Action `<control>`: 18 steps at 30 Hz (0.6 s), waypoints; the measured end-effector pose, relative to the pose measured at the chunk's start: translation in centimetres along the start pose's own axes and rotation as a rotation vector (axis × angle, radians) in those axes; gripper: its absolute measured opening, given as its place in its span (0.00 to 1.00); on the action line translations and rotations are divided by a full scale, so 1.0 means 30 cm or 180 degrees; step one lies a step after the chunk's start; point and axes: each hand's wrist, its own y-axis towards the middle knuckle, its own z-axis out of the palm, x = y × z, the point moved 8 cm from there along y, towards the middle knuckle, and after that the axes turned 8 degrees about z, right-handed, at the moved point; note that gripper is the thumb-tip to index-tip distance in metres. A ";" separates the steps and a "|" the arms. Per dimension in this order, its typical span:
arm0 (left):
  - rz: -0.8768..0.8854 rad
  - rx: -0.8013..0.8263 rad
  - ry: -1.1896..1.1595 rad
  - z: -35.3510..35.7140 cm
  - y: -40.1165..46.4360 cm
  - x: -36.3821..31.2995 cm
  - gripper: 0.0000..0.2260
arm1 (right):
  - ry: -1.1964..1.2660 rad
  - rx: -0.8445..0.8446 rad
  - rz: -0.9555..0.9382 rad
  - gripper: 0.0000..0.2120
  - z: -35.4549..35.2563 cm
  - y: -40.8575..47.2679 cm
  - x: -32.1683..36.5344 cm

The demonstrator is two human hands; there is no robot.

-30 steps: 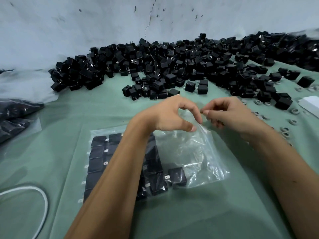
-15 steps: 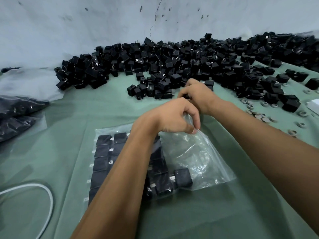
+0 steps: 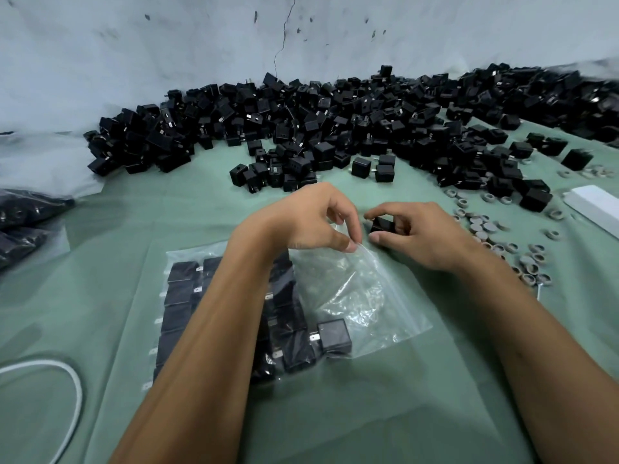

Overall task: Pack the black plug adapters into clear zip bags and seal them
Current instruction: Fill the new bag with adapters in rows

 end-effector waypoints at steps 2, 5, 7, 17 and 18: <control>0.0005 -0.0002 -0.0006 0.000 0.000 0.000 0.05 | 0.0078 -0.0012 0.0024 0.16 -0.008 -0.004 -0.006; 0.0004 -0.0013 -0.0036 0.003 0.001 -0.001 0.05 | 0.0484 0.0063 0.0049 0.12 -0.020 -0.007 -0.025; 0.0007 -0.0030 -0.0043 -0.002 -0.002 -0.001 0.05 | 0.0959 0.0232 -0.0049 0.06 -0.028 -0.021 -0.020; 0.0029 -0.0023 -0.0015 -0.017 -0.012 0.004 0.05 | 0.0159 0.0181 -0.0086 0.19 -0.014 -0.035 0.001; 0.0028 -0.0025 -0.0015 -0.018 -0.011 0.004 0.05 | 0.0092 0.0179 -0.0040 0.17 -0.016 -0.035 -0.001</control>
